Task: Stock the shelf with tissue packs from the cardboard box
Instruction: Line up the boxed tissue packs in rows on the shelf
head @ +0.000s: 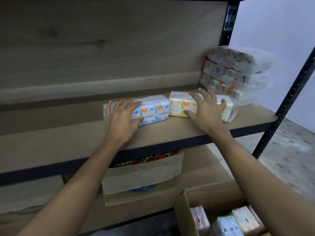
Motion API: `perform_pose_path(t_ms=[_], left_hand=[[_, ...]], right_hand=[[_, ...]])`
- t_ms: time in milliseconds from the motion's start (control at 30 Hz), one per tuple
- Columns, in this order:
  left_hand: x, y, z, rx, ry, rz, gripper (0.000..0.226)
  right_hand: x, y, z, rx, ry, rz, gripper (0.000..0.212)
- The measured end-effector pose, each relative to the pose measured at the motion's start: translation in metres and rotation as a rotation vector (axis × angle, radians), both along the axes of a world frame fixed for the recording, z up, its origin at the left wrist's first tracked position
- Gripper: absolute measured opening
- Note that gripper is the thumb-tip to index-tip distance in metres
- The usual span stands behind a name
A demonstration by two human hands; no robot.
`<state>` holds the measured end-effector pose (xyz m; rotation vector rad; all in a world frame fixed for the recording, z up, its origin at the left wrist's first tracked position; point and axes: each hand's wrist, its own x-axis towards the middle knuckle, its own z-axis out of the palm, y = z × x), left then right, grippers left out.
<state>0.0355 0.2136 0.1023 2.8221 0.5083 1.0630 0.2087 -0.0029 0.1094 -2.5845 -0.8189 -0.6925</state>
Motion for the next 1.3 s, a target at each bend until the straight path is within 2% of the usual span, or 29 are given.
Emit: perform_pose_path(t_ms=[167,467,733,1300], left_hand=[[0.007,0.01,-0.005,0.093,0.009,0.027,0.049],[0.024,0.025,-0.006,0.117,0.003,0.028,0.051],[0.035,0.03,-0.007,0.096,-0.007,-0.001,0.058],[0.092,0.043,-0.015,0.08,-0.103,0.056,0.053]], right_hand=[[0.015,0.007,-0.01,-0.053,0.028,-0.033,0.07],[0.052,-0.013,-0.005,-0.014,0.064,0.178,0.066],[0.067,-0.005,-0.007,0.0,0.052,0.272,0.065],[0.135,0.026,-0.01,-0.006,0.042,0.322,0.071]])
